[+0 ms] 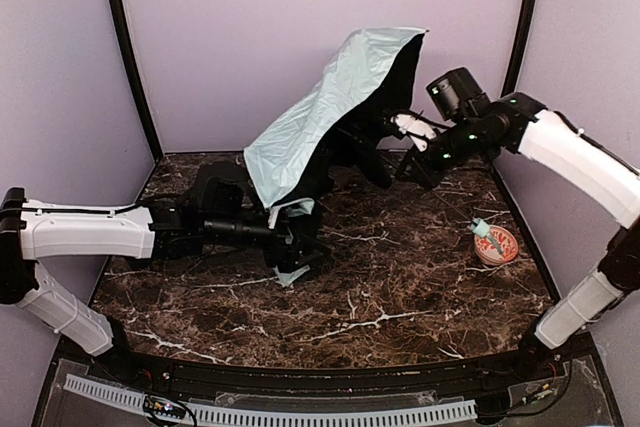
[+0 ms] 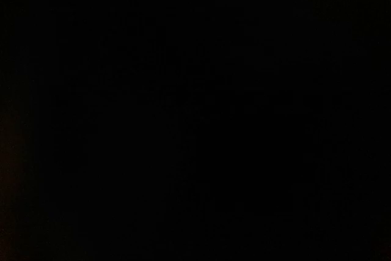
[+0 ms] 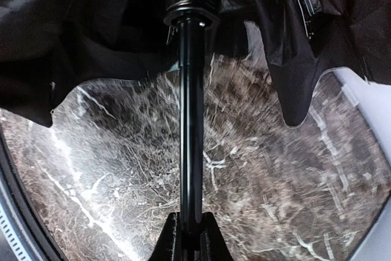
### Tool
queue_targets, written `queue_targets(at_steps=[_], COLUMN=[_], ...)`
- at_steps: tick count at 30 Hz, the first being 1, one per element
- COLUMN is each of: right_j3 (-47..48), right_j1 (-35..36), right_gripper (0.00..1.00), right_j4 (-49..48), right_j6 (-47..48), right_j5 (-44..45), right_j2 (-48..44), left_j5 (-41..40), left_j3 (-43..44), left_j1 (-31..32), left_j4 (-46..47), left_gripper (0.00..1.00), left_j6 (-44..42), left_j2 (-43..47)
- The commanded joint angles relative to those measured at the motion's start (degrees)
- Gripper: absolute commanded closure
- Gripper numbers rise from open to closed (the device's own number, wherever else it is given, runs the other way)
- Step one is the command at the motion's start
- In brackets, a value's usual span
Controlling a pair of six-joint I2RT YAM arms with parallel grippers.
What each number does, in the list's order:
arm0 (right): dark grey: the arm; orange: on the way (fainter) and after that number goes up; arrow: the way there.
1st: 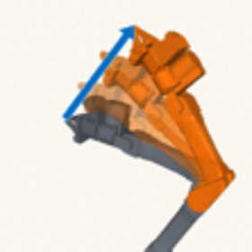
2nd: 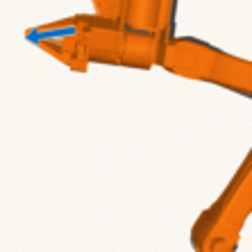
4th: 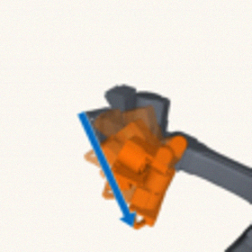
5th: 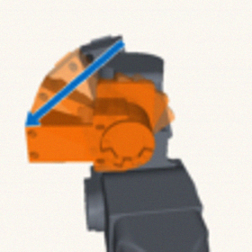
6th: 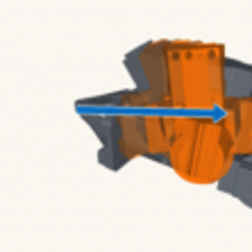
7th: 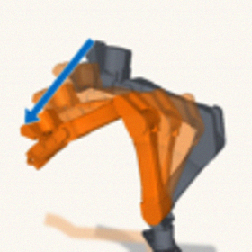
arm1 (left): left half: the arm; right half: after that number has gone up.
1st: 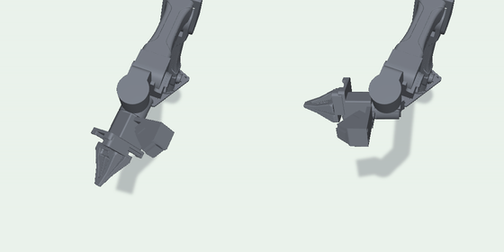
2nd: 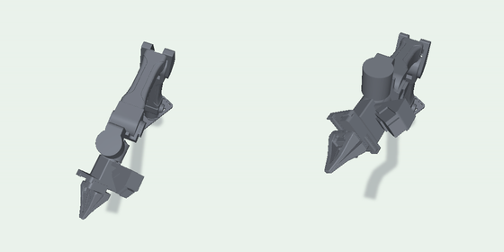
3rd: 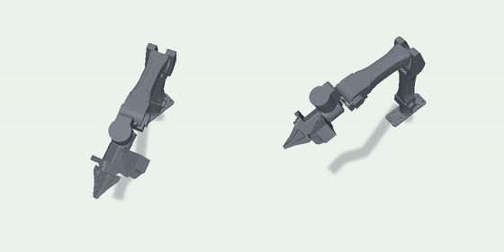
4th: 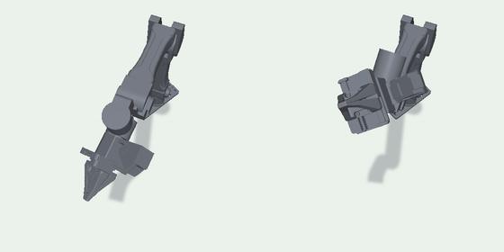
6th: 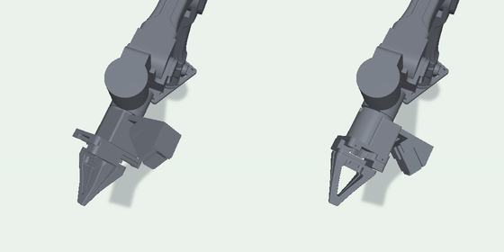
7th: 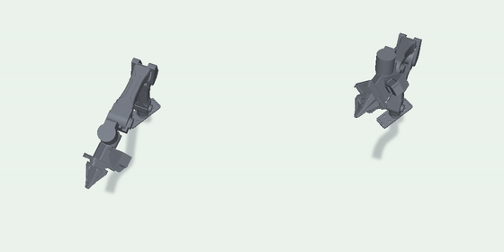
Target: Put away the umbrella
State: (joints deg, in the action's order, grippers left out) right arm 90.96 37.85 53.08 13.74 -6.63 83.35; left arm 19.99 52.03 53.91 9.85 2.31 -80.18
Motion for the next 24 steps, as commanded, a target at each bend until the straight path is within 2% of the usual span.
queue_targets(at_steps=[1,6,10,14,19,24], right_j3=[-4.13,0.36,-0.24,-1.49,-6.45,-11.00], right_j1=[0.12,0.10,-0.01,-0.05,-0.14,-0.64], right_gripper=[1.00,1.00,1.00,1.00,1.00,1.00], right_j4=[-10.67,-10.91,-13.02,-13.55,-17.22,-17.38], right_j6=[-4.66,-6.94,-7.34,-5.31,-0.59,4.42], right_j5=[2.53,0.57,0.33,0.93,-3.75,-8.09], right_j2=[11.33,27.73,29.85,25.58,11.08,-2.17], left_j5=[3.27,1.45,-1.94,-7.93,-24.24,-34.08], left_j3=[-1.07,-4.20,-5.49,-5.37,0.11,3.53], left_j1=[0.41,0.56,0.67,0.42,-1.68,-6.41], left_j4=[4.89,2.14,-0.93,-3.43,-9.36,-11.58], left_gripper=[0.22,0.19,0.17,0.17,0.17,0.17], left_j6=[-1.28,-2.79,-3.68,-4.04,-0.92,3.20], left_j2=[3.44,8.66,13.76,18.71,21.22,25.95])
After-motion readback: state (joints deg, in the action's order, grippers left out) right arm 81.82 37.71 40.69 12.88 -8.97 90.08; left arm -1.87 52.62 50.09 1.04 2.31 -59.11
